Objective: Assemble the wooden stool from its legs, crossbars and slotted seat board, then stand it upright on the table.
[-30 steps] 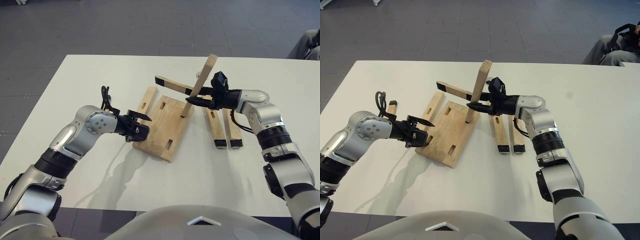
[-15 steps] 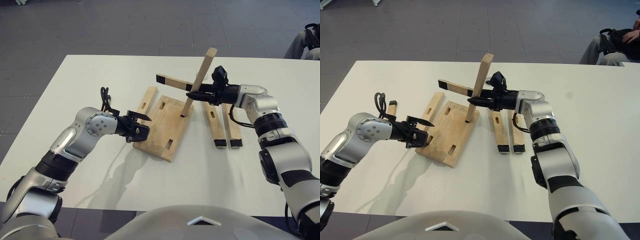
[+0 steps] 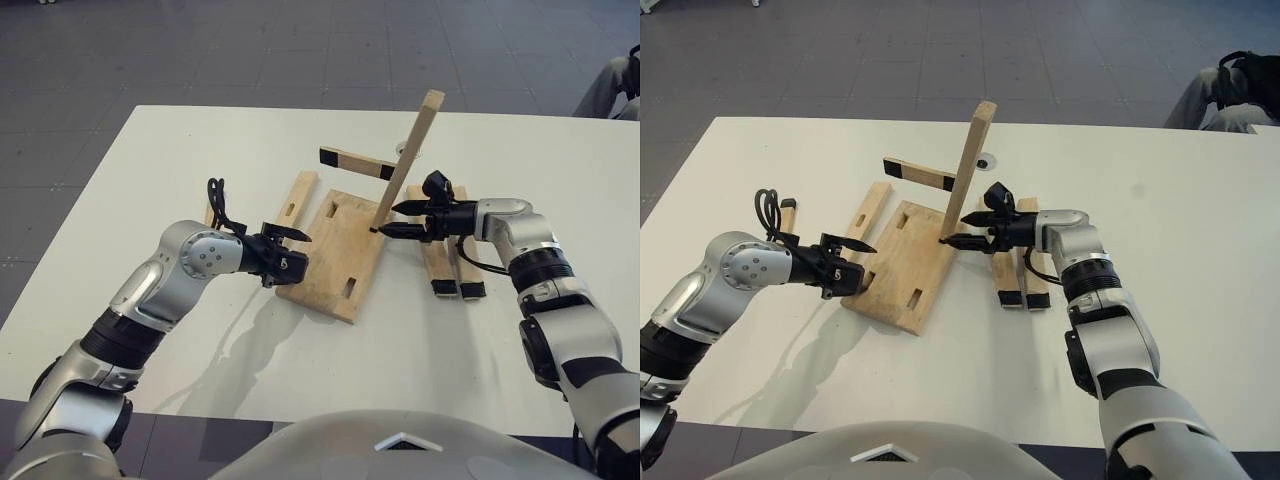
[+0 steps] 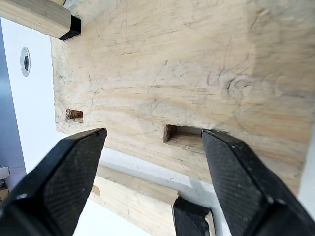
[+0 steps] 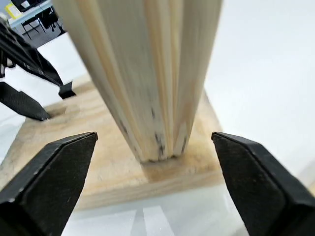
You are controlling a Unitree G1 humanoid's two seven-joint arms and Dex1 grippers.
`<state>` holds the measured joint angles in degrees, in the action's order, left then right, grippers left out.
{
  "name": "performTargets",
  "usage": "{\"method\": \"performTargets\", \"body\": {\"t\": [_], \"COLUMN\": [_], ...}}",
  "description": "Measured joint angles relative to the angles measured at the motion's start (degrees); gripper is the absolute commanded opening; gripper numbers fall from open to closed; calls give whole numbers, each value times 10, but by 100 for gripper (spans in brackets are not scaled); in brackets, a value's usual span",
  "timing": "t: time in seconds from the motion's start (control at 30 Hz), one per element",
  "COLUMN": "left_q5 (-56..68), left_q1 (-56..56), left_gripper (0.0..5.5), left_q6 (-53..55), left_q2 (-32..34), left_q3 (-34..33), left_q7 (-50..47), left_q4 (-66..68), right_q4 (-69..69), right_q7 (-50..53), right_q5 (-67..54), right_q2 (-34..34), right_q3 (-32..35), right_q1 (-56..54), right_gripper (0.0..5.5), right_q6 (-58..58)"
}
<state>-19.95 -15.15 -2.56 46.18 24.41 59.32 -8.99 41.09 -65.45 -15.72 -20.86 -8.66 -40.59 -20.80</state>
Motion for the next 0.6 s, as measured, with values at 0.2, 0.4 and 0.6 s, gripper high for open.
{"method": "performTargets", "body": {"t": [0.2, 0.4, 0.6], "left_q5": [0, 0, 1], "left_q1": [17, 23, 27], "left_gripper": [359, 359, 359], "left_q6": [1, 5, 9], "left_q2": [-2, 0, 0], "left_q3": [0, -4, -5], "left_q7": [-14, -14, -17], "left_q4": [-19, -22, -27], "right_q4": [-118, -182, -188], "right_q7": [24, 10, 165], "right_q5": [-18, -66, -157], "right_q2": [-66, -130, -82], "right_q3": [59, 112, 230], "right_q1": [-14, -37, -159], "right_gripper": [467, 467, 400], "right_q6": [-64, -142, -241]}}
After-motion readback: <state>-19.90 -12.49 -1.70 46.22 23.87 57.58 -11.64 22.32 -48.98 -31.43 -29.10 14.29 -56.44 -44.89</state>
